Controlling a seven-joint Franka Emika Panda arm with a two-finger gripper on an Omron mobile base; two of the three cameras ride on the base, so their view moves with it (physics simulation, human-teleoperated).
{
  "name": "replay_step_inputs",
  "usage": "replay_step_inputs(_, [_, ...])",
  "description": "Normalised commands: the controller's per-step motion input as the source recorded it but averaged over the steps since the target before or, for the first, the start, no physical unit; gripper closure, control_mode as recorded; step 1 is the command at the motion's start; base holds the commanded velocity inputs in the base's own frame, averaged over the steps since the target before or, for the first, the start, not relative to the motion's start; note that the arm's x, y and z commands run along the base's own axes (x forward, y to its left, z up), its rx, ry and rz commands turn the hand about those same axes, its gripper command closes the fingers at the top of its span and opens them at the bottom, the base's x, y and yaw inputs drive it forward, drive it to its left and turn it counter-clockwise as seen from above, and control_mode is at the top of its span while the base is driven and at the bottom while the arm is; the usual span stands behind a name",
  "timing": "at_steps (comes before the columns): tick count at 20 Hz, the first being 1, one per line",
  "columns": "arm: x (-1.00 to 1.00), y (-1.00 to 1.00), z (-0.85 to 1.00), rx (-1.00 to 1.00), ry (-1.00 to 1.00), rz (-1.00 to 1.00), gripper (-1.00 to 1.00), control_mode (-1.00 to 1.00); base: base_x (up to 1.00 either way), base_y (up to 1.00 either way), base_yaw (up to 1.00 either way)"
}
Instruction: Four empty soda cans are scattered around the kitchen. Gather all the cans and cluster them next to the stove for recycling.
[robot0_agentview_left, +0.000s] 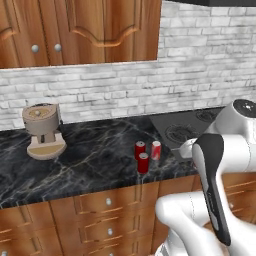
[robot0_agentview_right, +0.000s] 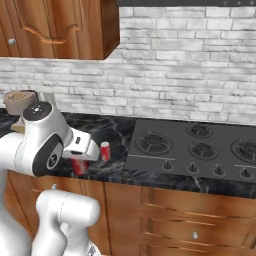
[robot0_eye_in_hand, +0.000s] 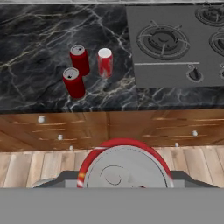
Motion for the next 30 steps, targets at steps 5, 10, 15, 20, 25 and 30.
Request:
replay_step_inputs(5, [0.14,0.0,-0.12,-0.01,0.0,0.02,1.0,-1.0,0.0,0.0,0.0])
replay_step_inputs(10, [0.28,0.0,-0.1,0.0,0.0,0.01,1.0,-1.0,0.0,0.0,0.0])
replay_step_inputs(15, [0.33,0.0,-0.18,0.0,0.0,0.02,1.0,-1.0,0.0,0.0,0.0])
replay_step_inputs(20, [0.37,0.01,-0.31,0.0,0.0,0.01,1.0,-1.0,0.0,0.0,0.0])
replay_step_inputs(25, [0.25,0.03,-0.24,0.0,0.0,0.01,1.0,-1.0,0.0,0.0,0.0])
replay_step_inputs(30, [0.32,0.02,-0.24,0.0,0.0,0.01,1.0,-1.0,0.0,0.0,0.0])
